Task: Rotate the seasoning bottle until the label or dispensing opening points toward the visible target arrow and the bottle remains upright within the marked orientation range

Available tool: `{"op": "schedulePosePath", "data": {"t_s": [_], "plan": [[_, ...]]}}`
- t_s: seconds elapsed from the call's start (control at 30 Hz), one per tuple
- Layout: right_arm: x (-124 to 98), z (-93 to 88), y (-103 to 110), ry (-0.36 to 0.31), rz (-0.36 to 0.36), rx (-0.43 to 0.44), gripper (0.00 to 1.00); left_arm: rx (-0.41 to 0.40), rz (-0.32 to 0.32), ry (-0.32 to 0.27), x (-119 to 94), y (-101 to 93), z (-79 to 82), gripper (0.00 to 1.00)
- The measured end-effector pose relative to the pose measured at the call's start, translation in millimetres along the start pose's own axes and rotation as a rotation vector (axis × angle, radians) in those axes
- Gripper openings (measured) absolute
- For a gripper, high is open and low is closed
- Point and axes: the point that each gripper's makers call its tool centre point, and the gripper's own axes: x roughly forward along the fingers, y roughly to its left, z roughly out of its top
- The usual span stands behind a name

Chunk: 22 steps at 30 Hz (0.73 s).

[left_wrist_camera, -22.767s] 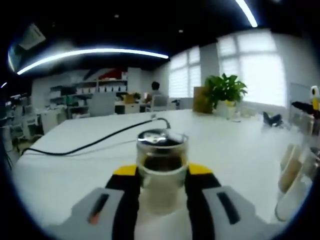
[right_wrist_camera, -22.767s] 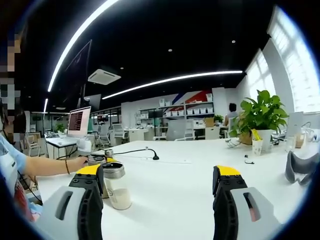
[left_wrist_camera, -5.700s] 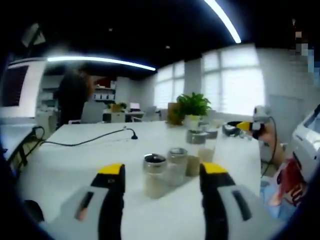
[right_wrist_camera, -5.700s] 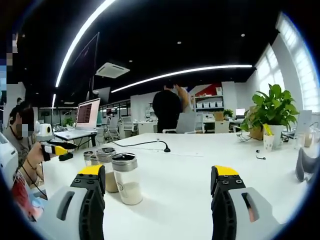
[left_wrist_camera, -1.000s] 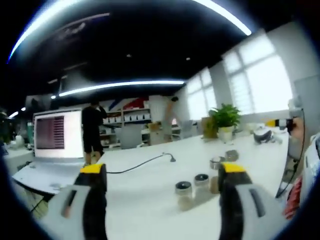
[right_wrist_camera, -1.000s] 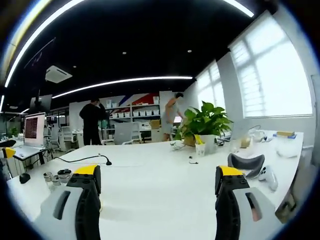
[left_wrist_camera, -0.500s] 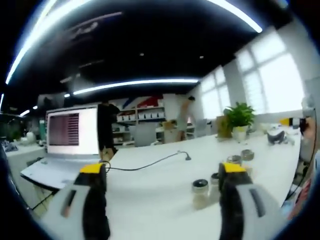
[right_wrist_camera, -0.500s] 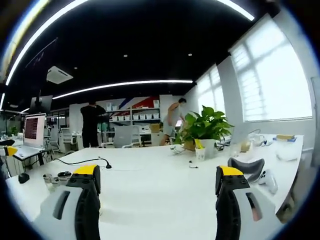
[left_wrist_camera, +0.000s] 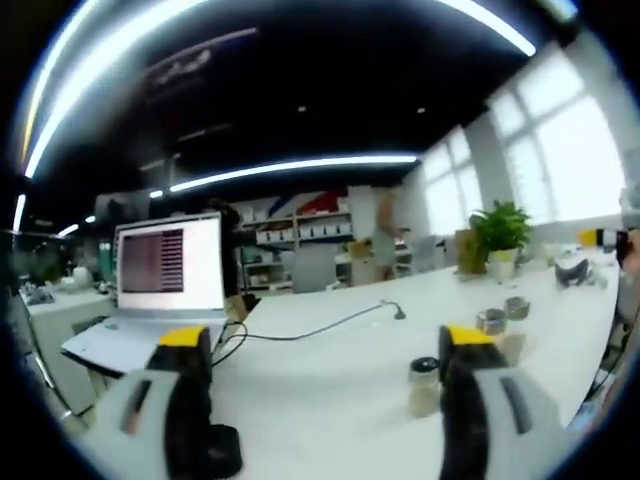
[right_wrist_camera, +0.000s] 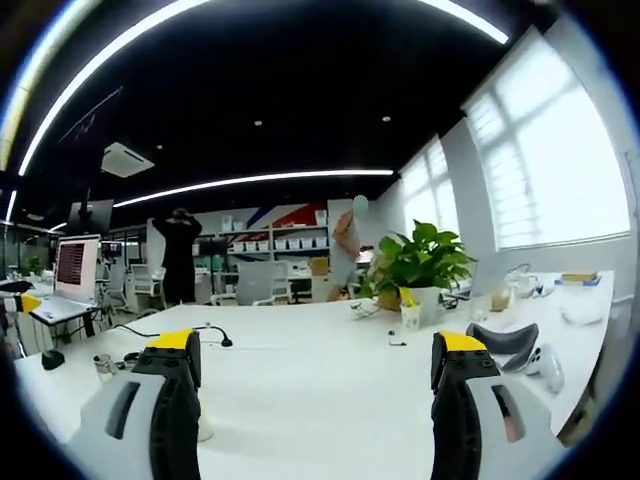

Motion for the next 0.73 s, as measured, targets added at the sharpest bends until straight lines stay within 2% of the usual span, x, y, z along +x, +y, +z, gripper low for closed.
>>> {"op": "schedulePosePath", "data": {"t_s": [0.4,0.47,0.57,0.73], "plan": [[-1,-11.5,-2,0.041,0.005,0.005,0.99,-0.002,0.004,0.006,-5,-2.8,-2.2,1.0],[-4,-8.9,-5,0.024,-0.004,0.012,0.99,-0.001,0.0,0.003,-7,-3.6,-1.7,1.0],[-7,-1.1,-7,-0.014,-0.011,0.021,0.99,-0.036,-0.005,-0.032,-9,-3.6,4.1,1.0],[-3,-4.3,-5,0.006,-0.006,0.006,0.99,-0.044,-0.003,-0.044,-9,-2.4,6.4,1.0]]}}
